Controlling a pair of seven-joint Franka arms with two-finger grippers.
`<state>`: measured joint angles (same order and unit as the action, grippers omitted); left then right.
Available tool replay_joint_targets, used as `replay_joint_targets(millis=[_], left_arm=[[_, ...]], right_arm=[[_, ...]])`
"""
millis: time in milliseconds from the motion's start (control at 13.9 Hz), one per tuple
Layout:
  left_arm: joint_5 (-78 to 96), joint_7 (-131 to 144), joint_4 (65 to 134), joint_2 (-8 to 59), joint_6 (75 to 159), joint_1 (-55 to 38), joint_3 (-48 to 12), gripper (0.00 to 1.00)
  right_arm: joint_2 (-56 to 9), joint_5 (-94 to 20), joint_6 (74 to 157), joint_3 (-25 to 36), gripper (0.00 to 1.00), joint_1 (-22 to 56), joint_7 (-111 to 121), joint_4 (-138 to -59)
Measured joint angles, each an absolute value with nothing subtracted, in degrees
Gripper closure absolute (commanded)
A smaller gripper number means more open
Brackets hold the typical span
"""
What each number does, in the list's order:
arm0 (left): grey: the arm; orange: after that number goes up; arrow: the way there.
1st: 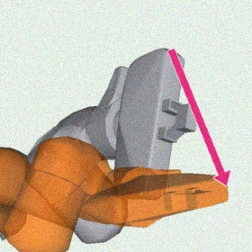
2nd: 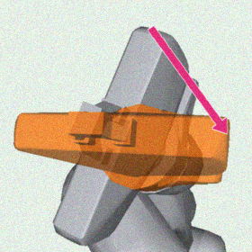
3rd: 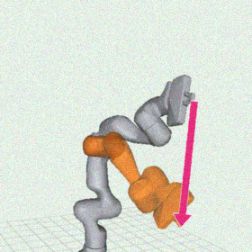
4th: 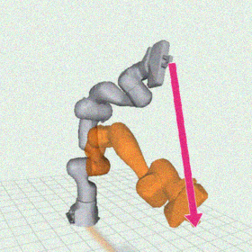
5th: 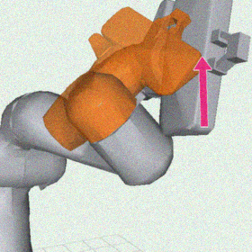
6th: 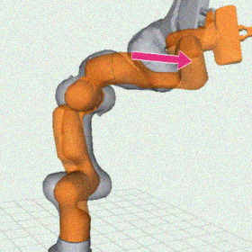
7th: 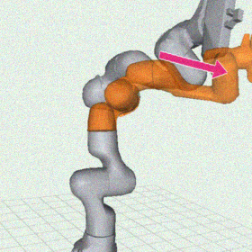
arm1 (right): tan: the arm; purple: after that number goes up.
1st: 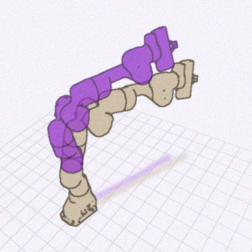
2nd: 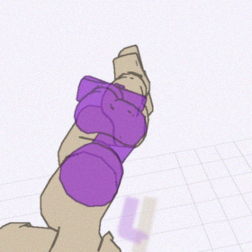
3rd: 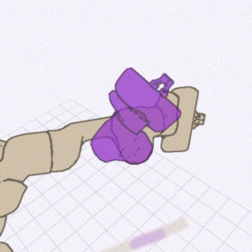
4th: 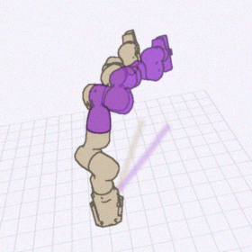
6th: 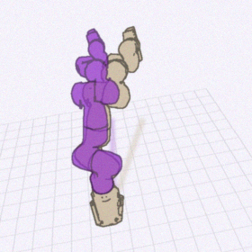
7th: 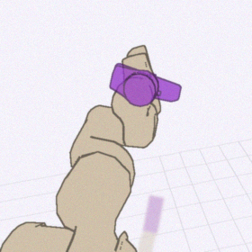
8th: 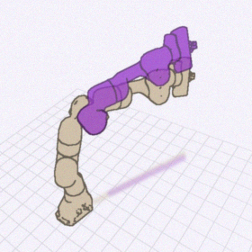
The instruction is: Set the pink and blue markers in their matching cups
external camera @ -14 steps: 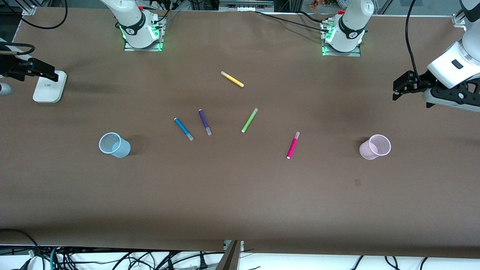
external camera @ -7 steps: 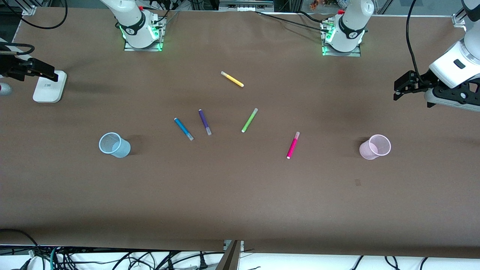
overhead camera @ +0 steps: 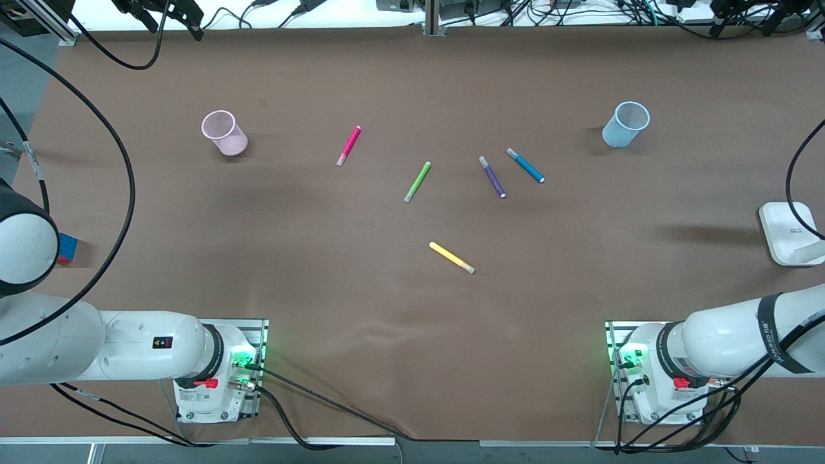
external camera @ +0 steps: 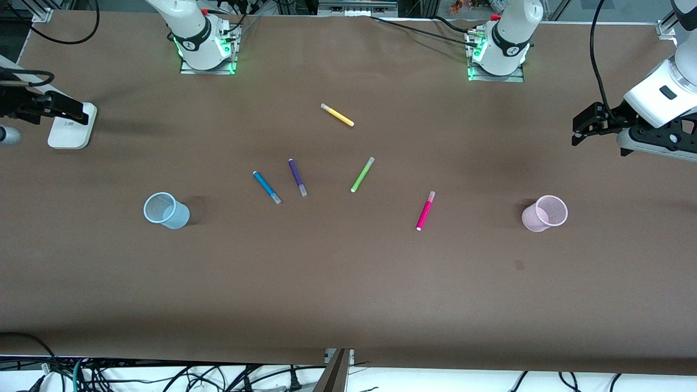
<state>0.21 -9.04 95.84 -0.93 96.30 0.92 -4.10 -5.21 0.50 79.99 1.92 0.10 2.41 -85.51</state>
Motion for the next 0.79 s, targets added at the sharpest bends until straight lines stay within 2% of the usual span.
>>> replay_joint_targets(millis=[359, 575, 790], left_arm=[[1.38, -8.94, 95.84, 1.70, 96.61, -0.47, -7.32, 0.00], [1.65, -6.79, 95.99, 7.37, 102.60, -1.39, -12.58, 0.00], [1.69, -3.46, 96.22, 15.18, 108.85, -2.55, -15.00, 0.00]], right_arm=[[-9.75, -3.04, 80.60, 1.49, 0.00, 1.48, 2.55, -85.50], [-11.59, -3.05, 83.56, 1.38, 0.00, 4.71, 2.51, -85.50], [-14.75, -3.22, 87.71, 1.26, 0.00, 7.75, 2.52, -85.66]])
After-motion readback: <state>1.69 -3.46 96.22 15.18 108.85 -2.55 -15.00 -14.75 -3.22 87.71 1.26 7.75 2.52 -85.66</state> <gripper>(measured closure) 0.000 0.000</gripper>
